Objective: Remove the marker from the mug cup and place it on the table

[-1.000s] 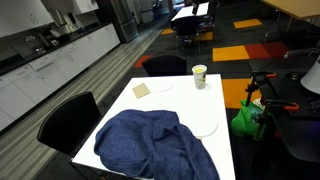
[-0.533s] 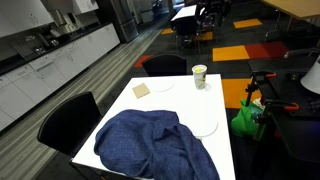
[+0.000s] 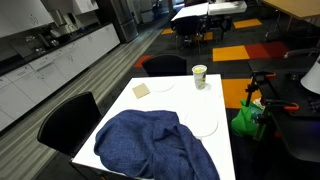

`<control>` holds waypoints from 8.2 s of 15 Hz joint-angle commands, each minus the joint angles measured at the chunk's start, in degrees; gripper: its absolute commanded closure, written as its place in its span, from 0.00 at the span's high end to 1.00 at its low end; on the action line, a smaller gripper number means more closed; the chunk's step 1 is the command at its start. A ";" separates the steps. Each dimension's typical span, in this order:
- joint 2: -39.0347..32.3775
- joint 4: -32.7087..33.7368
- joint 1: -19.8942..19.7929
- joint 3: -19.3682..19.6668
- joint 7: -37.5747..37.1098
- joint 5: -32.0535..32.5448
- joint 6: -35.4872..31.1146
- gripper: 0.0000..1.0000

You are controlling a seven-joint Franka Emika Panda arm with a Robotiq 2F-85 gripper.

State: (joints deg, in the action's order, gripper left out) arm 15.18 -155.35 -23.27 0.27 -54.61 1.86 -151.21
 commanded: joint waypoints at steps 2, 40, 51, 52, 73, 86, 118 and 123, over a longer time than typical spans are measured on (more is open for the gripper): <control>-6.95 -0.87 -1.23 2.05 -5.83 5.44 -10.80 1.00; -29.77 12.59 11.73 13.40 1.00 -5.10 -13.05 0.56; -35.83 17.85 11.48 12.73 9.70 -13.75 -13.00 0.46; -36.31 18.33 11.26 12.45 10.62 -14.60 -12.96 0.45; -42.60 22.63 11.19 11.68 15.37 -19.62 -12.68 0.37; -44.56 24.63 11.43 11.21 15.18 -19.59 -12.10 0.36; -44.83 24.91 10.98 11.77 26.68 -19.26 -10.42 0.35; -45.89 25.54 11.63 12.33 26.22 -18.80 -10.96 0.46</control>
State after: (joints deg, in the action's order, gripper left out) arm -29.98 -131.13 -12.25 11.84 -30.40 -15.80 -163.22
